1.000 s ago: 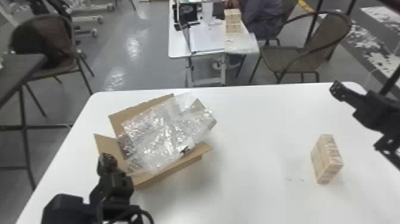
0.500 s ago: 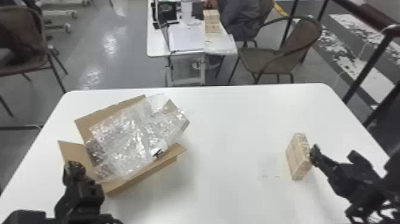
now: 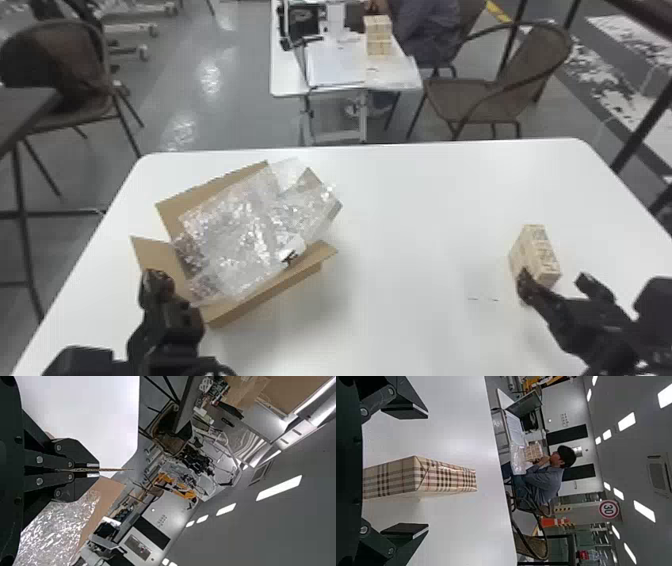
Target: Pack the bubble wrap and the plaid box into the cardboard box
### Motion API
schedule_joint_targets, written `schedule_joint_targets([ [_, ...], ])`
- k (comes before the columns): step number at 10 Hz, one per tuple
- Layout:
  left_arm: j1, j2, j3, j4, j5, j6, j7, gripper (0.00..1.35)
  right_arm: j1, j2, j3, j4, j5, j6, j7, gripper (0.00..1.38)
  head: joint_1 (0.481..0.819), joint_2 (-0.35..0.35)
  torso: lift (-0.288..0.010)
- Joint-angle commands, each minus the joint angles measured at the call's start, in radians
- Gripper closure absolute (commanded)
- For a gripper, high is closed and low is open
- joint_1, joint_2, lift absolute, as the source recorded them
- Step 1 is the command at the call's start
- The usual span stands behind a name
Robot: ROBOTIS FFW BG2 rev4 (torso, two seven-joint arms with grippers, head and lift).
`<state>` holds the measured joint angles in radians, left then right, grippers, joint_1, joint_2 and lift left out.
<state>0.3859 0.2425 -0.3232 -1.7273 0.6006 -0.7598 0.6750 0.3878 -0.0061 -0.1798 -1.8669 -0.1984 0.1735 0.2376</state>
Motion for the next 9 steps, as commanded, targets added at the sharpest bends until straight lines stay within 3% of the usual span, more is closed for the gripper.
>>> schedule_joint_targets([
  [1, 0.001, 0.000, 0.000, 0.000, 0.001, -0.003, 0.000, 1.21, -0.012, 0.007, 0.013, 0.043, 0.010, -0.022, 0.000, 0.28, 0.695, 0.065, -0.102],
  [6, 0.004, 0.000, 0.000, 0.002, 0.005, -0.009, 0.000, 1.21, -0.069, 0.007, 0.031, 0.164, 0.051, -0.103, -0.001, 0.30, 0.695, 0.082, -0.102],
  [7, 0.005, -0.002, 0.000, 0.002, 0.005, -0.012, 0.000, 1.21, -0.076, 0.007, 0.029, 0.181, 0.062, -0.120, -0.008, 0.40, 0.695, 0.081, -0.102],
  [8, 0.007, -0.003, 0.001, 0.002, 0.005, -0.012, 0.000, 1.21, -0.084, 0.007, 0.029, 0.190, 0.065, -0.120, -0.014, 0.72, 0.695, 0.078, -0.102],
  [9, 0.007, -0.003, 0.001, 0.002, 0.007, -0.013, 0.000, 1.21, -0.080, 0.007, 0.029, 0.184, 0.063, -0.120, -0.038, 0.94, 0.695, 0.075, -0.102],
])
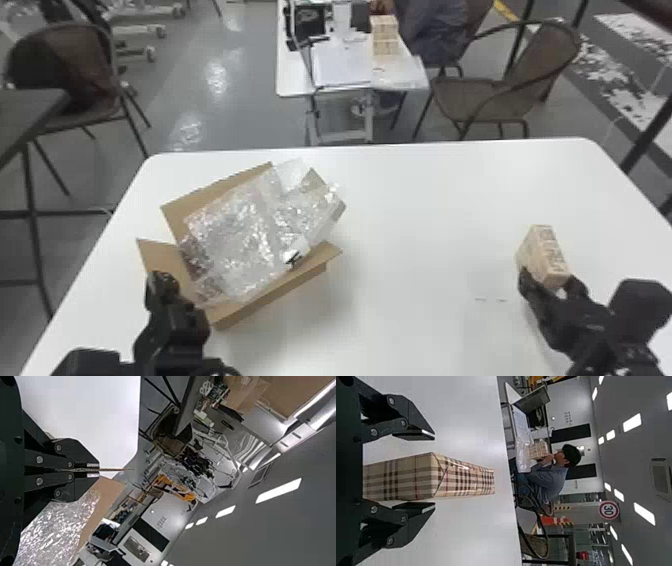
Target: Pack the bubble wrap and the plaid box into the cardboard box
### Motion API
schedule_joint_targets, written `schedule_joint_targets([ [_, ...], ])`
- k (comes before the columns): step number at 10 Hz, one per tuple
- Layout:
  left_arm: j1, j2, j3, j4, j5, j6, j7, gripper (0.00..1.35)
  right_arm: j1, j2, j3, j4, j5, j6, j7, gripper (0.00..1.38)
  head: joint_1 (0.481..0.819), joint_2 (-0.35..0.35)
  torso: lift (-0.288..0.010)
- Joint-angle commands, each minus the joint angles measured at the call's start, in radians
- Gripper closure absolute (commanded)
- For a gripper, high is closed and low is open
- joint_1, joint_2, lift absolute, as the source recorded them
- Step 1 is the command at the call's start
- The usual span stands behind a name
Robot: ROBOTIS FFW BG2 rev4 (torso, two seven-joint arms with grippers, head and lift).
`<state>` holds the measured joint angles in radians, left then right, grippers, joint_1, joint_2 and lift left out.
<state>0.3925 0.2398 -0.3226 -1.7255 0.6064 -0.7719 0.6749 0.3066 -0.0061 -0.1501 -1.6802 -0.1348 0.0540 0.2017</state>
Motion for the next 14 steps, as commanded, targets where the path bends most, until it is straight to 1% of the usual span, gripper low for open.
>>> schedule_joint_targets([
  [1, 0.000, 0.000, 0.000, 0.001, 0.001, -0.001, 0.000, 1.21, 0.014, 0.007, 0.004, -0.019, 0.001, 0.001, -0.035, 1.05, 0.695, 0.069, -0.102],
  [2, 0.000, -0.004, 0.000, 0.001, 0.001, -0.003, 0.000, 1.21, 0.020, 0.007, 0.004, -0.027, 0.000, 0.000, -0.042, 1.07, 0.695, 0.062, -0.102],
  [4, 0.002, -0.005, 0.002, 0.003, 0.001, -0.006, 0.000, 1.21, 0.034, 0.007, 0.009, -0.039, -0.006, -0.011, -0.064, 1.08, 0.695, 0.060, -0.102],
  [6, 0.002, -0.005, 0.002, 0.003, 0.001, -0.007, 0.000, 1.21, 0.049, 0.007, 0.012, -0.073, -0.025, -0.016, -0.068, 1.08, 0.695, 0.058, -0.102],
  [7, 0.002, -0.005, 0.002, 0.003, 0.001, -0.007, 0.000, 1.21, 0.054, 0.007, 0.027, -0.127, -0.031, 0.007, -0.068, 1.08, 0.695, 0.060, -0.102],
  [8, 0.002, -0.005, 0.002, 0.003, 0.001, -0.007, 0.000, 1.21, 0.043, 0.007, 0.053, -0.190, -0.054, 0.056, -0.065, 1.08, 0.695, 0.062, -0.102],
  [9, 0.000, -0.005, 0.000, 0.003, 0.001, -0.006, 0.000, 1.21, 0.011, -0.028, 0.073, -0.251, -0.088, 0.132, -0.047, 1.08, 0.695, 0.075, -0.102],
  [10, -0.003, -0.005, -0.001, 0.003, 0.001, -0.003, 0.000, 1.21, -0.029, -0.060, 0.087, -0.302, -0.101, 0.199, -0.018, 1.08, 0.695, 0.099, -0.102],
  [12, -0.007, -0.005, -0.004, 0.004, 0.001, 0.002, 0.000, 1.21, -0.109, -0.101, 0.121, -0.348, -0.158, 0.291, 0.016, 1.08, 0.695, 0.136, -0.102],
  [14, -0.012, -0.005, -0.007, 0.004, 0.003, 0.008, 0.000, 1.21, -0.199, -0.147, 0.192, -0.358, -0.212, 0.356, 0.022, 1.08, 0.695, 0.161, -0.102],
])
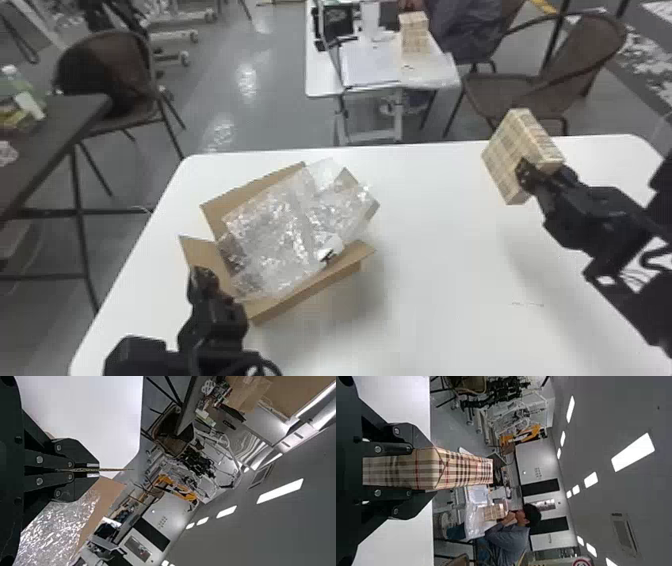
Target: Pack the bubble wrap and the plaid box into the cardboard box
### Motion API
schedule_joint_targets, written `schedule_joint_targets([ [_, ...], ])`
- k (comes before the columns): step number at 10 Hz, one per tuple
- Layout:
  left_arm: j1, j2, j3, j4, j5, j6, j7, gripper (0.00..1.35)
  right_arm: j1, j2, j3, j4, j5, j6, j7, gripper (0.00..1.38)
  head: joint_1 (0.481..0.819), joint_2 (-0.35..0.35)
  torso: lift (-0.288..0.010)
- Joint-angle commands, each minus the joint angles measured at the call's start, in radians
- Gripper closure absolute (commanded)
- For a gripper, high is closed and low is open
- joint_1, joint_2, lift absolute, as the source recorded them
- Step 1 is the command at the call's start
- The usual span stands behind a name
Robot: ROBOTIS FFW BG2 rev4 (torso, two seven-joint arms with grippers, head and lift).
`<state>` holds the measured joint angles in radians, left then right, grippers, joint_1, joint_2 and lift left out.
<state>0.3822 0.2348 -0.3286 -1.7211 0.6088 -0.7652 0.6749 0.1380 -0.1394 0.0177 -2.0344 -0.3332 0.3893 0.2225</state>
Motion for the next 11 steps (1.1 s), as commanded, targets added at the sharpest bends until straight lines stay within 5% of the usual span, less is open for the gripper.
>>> schedule_joint_targets([
  [1, -0.003, 0.000, -0.003, 0.002, 0.002, 0.006, -0.002, 1.21, -0.086, -0.029, 0.054, -0.006, -0.038, 0.071, 0.012, 1.08, 0.695, 0.182, -0.102],
  [6, -0.019, 0.001, -0.014, 0.006, 0.005, 0.029, -0.008, 1.21, -0.356, -0.065, 0.255, 0.118, -0.219, 0.232, 0.074, 1.08, 0.695, 0.301, -0.102],
  [11, -0.025, -0.002, -0.014, 0.009, 0.005, 0.041, -0.014, 1.21, -0.512, -0.040, 0.366, 0.279, -0.329, 0.361, 0.146, 1.08, 0.695, 0.350, -0.102],
])
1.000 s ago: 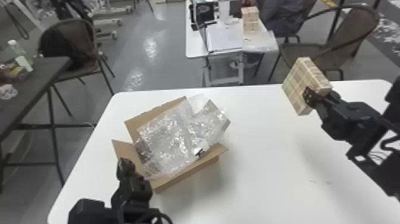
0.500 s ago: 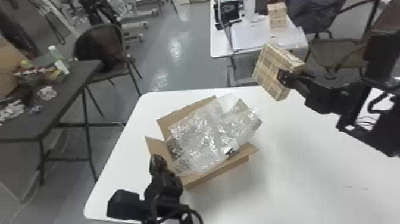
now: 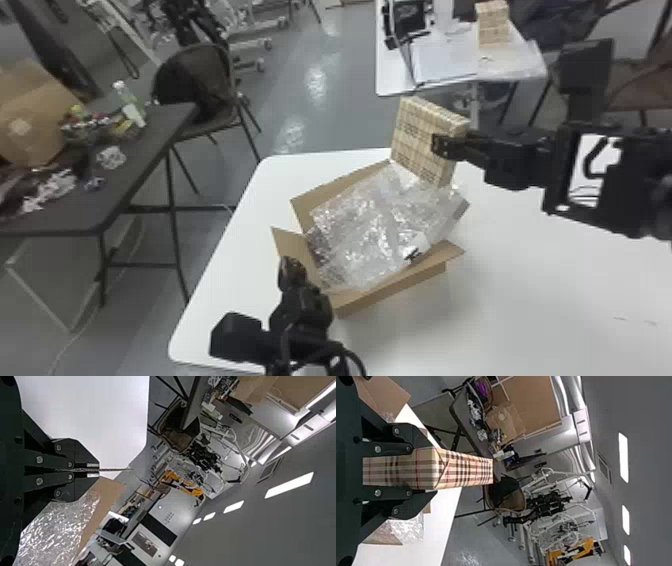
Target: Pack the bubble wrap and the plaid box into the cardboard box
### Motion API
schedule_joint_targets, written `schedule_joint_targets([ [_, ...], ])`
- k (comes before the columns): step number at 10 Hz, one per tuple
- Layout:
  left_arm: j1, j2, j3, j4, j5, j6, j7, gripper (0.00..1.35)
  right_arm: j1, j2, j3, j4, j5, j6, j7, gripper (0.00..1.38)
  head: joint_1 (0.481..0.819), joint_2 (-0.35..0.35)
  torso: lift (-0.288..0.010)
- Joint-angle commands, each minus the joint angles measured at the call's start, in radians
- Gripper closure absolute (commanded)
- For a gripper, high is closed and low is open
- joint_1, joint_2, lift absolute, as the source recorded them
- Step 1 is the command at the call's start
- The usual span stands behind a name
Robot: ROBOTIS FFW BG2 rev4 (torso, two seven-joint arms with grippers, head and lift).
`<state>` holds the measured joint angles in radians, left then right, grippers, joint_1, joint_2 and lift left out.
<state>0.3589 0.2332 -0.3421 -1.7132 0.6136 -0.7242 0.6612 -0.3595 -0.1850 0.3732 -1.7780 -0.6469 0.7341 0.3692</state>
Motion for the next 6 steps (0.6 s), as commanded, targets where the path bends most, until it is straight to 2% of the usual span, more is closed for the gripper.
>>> schedule_joint_targets([
  [1, 0.000, 0.000, 0.000, 0.000, 0.000, 0.000, 0.000, 1.21, -0.032, 0.016, 0.018, 0.066, -0.037, 0.047, 0.017, 1.08, 0.695, 0.350, -0.102],
  [6, -0.003, 0.000, 0.000, 0.003, 0.000, 0.000, 0.000, 1.21, -0.116, 0.058, 0.102, 0.250, -0.028, 0.107, 0.043, 1.08, 0.695, 0.350, -0.102],
])
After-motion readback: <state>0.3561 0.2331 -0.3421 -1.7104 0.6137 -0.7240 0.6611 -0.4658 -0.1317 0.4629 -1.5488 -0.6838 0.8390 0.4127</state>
